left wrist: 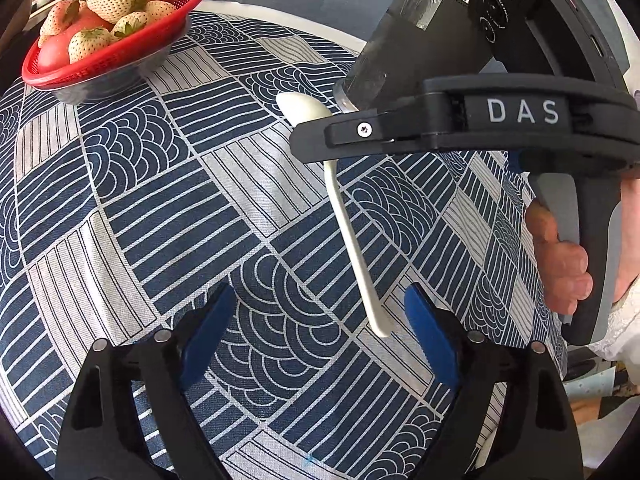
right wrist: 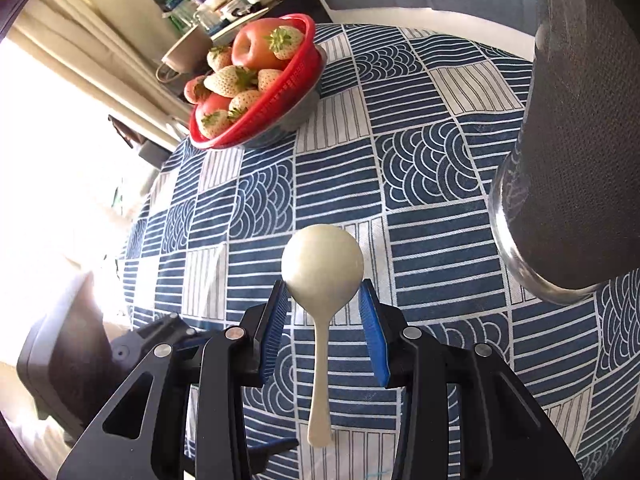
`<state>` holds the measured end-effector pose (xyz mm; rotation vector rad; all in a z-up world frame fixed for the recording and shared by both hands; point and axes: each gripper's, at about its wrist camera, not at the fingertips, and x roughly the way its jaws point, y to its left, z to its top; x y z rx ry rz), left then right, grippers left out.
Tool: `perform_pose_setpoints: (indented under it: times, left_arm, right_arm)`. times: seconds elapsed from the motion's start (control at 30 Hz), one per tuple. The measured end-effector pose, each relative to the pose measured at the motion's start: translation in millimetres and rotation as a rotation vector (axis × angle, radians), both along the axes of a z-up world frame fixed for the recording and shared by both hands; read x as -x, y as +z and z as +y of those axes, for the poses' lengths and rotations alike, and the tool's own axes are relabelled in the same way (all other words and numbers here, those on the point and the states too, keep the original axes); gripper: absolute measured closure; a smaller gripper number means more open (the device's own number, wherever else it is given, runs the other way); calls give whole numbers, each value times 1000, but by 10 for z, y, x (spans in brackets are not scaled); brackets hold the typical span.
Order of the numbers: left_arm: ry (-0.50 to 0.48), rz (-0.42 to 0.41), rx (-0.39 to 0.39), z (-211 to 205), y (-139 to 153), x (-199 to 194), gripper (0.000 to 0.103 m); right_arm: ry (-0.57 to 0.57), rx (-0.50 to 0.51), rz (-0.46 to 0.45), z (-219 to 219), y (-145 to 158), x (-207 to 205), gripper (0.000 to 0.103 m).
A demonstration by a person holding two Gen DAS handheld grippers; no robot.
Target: Organize utensils
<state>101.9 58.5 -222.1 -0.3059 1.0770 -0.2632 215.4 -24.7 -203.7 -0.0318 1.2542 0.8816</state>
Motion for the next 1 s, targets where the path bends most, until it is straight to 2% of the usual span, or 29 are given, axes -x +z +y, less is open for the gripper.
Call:
perform_pose_setpoints:
  times: [0.07,0.17,0.2,0.27,0.47,0.73,0.77,0.8,0.83,1.0]
  left_arm:
    - [0,3,32,13,-5,-22,38]
    - [-20,31,83,20,-62,-82,87]
    - [-30,30,78,5,-64,-81,94]
    - [-38,27,82,3,-45,-71,95]
    - [-54,5,27,-7,97,-74,96]
    - [-143,-49,-64,-154,435,-253,96]
    - [-156,-58,-75,-177,487,-278,96]
    - [-166,-69,-99,-206,537,-310,96]
    - [-179,-80,-116,-229,596,-334,95]
    - [-216,-135,-143,-339,870,-477,95]
  right_arm:
    - [-4,-24,15,13,23,11,69]
    - [-23,-81,53,2,32,25,69]
    - [-26,-88,59,-3,38,35,69]
    - [-27,-98,58,-36,63,49,69]
    - [-58,-165,77,-200,155,17,69]
    - [-121,-214,15,-436,468,-51,70]
    - [-132,-219,3,-483,523,-68,72]
    - [-148,-217,-11,-536,573,-92,79]
    - [-163,-220,-20,-591,620,-119,82]
    - [-237,-276,-47,-879,800,-225,86]
